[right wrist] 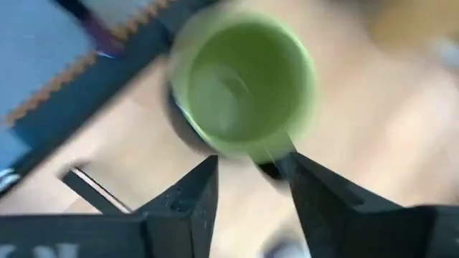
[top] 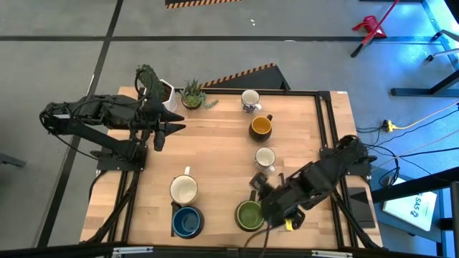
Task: Place coffee mugs
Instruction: Put the green mug on the shelf
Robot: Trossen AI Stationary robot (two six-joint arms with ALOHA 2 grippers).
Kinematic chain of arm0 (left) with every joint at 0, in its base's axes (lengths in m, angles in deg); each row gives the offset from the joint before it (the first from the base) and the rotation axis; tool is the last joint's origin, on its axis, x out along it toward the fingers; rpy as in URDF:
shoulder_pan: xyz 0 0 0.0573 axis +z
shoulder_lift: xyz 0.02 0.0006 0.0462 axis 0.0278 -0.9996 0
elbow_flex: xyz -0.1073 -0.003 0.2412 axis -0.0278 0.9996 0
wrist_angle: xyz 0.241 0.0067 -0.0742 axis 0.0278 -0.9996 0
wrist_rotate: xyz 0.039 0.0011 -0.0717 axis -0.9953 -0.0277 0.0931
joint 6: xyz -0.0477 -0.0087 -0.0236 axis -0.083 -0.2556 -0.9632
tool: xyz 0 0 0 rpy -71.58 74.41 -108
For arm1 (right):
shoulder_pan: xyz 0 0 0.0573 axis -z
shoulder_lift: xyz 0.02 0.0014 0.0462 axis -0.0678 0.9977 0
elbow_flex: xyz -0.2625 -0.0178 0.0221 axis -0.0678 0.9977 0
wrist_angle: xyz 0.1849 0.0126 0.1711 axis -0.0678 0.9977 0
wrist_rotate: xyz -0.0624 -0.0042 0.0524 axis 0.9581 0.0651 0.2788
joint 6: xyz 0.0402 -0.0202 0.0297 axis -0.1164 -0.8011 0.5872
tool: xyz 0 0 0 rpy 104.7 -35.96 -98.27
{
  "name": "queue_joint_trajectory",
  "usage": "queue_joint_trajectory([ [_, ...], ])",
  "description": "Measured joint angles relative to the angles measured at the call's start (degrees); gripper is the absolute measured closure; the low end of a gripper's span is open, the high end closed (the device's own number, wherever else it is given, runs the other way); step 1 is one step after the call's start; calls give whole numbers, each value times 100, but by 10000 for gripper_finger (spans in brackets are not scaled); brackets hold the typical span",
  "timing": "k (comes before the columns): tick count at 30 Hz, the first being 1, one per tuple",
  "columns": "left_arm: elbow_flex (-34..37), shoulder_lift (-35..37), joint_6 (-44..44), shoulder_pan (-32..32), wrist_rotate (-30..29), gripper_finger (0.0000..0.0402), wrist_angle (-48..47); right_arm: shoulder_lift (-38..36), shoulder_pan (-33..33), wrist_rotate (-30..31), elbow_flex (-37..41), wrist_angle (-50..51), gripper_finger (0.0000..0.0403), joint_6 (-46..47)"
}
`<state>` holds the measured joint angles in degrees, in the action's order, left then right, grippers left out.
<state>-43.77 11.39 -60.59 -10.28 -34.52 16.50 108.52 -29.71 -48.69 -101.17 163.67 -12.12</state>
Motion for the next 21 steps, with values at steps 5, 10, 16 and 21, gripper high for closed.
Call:
queue_joint_trajectory([
  [5,0,0,0,0,-1,264,0,-88,-194,1140,253,316,332,1320],
  [10,2,0,0,0,-3,264,2,-37,-367,1403,883,379,386,2221],
  [16,2,0,-2,0,-5,264,0,-37,-297,1377,1674,357,398,2332],
  [21,2,0,-2,-2,-4,264,1,-31,-113,1234,1792,141,395,1985],
])
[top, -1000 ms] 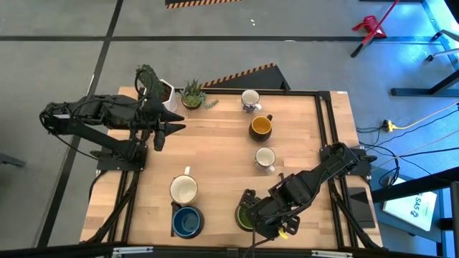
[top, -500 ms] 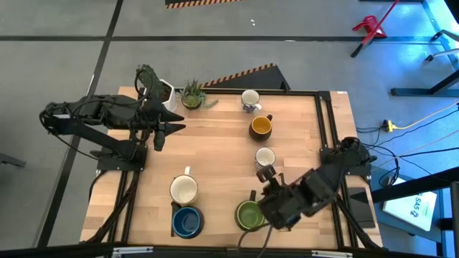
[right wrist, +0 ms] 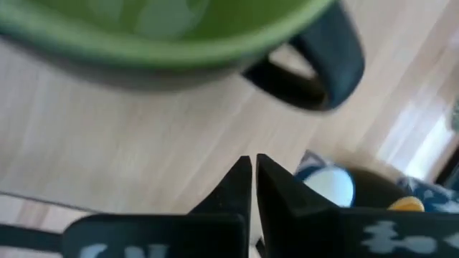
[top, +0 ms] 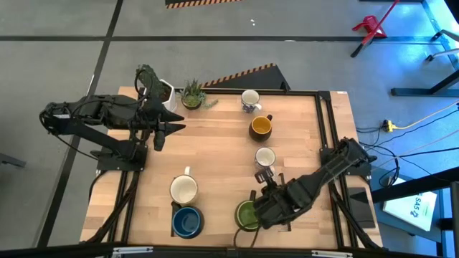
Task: Place coffee mugs
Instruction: Put the green mug on the shelf
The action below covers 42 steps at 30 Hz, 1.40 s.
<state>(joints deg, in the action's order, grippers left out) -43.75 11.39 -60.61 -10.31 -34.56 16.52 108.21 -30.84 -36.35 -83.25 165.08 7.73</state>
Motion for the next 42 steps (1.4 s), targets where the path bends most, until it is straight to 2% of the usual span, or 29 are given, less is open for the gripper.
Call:
queue_joint_trajectory([
  [19,0,0,2,0,1,264,-4,0,687,-488,0,-1706,402,-2019],
  [32,0,0,7,1,-12,264,-4,0,817,-1009,0,-2234,403,-2943],
  [36,0,0,9,2,-14,264,-4,0,814,-1031,0,-2201,403,-2975],
  [42,0,0,9,0,-17,264,-4,7,805,-514,-327,-1709,403,-2497],
])
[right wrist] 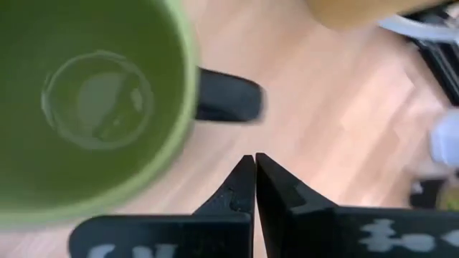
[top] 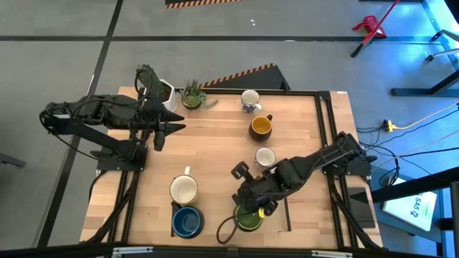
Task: Place coffee mugs
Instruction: Put the green mug on the shelf
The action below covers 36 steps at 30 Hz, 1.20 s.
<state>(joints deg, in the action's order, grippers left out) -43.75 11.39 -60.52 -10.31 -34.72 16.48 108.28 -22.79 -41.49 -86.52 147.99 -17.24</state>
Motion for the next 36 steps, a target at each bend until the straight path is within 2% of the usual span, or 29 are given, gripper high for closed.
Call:
queue_joint_trajectory([
  [6,0,0,0,2,-2,264,0,-17,-271,157,-623,1205,403,1627],
  [10,0,0,0,0,-2,264,0,-5,-837,264,-628,1875,403,2708],
  [15,0,-2,-1,1,-2,264,0,-3,-1189,252,-355,1907,403,3596],
  [20,0,-2,0,1,-2,264,0,6,-1159,230,17,1417,403,3532],
  [36,0,-2,-7,2,9,264,0,25,-900,264,96,246,403,2740],
])
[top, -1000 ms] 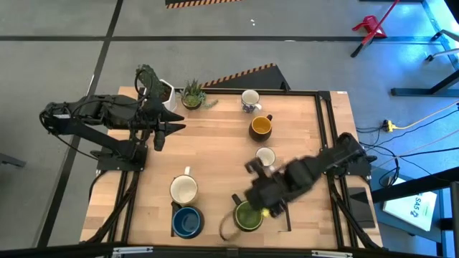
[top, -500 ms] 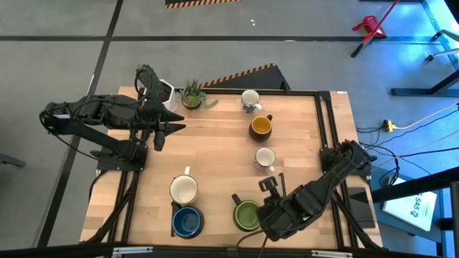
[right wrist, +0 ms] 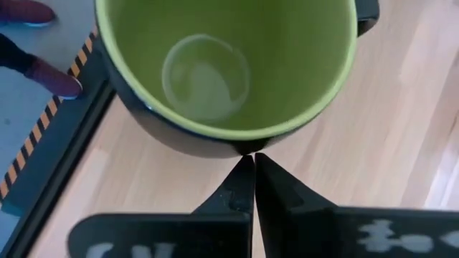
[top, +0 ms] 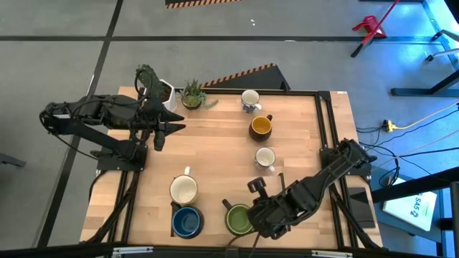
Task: Place coffee mugs
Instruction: Put the green mug on the shelf
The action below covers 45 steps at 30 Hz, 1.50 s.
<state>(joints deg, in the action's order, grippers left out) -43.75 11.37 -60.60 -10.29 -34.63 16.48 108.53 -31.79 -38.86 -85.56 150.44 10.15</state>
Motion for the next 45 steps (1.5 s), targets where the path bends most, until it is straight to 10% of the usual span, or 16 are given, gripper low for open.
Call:
queue_joint_trajectory([
  [12,0,0,-5,-1,11,264,0,61,313,291,-51,-47,403,-471],
  [24,0,0,-45,-2,150,264,-10,4,-773,-499,-181,-215,403,532],
  [45,0,0,-45,-2,146,264,-15,280,-253,-766,-179,-720,403,-751],
])
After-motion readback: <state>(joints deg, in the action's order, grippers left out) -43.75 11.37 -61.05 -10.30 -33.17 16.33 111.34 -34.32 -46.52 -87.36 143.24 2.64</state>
